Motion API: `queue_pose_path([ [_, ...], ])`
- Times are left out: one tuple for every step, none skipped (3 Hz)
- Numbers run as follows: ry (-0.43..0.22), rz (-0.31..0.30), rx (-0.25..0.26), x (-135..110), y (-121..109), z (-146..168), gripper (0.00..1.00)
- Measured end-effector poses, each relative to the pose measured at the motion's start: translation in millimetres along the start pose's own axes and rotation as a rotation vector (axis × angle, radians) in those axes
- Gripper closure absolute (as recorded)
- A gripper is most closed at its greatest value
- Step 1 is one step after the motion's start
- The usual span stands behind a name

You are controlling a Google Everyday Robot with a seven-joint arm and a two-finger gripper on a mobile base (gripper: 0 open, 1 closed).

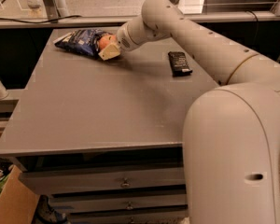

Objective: Move apple near blue chip bag

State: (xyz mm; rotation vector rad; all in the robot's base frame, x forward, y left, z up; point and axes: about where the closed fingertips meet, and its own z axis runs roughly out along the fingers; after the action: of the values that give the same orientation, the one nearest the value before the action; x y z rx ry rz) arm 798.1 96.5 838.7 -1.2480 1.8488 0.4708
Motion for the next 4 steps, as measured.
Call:
queue_pose_path([
  [0.009,-0.009,-0.017,0.3,-0.5,1.1,0.00],
  [0.007,-0.017,-0.027,2.5,0.2,-7.5,0.00],
  [-0.015,0.010,-0.011,10.8,-4.5,-35.3,0.00],
  [-0.046,0.043,0.037,23.0,-12.5,-80.9,0.00],
])
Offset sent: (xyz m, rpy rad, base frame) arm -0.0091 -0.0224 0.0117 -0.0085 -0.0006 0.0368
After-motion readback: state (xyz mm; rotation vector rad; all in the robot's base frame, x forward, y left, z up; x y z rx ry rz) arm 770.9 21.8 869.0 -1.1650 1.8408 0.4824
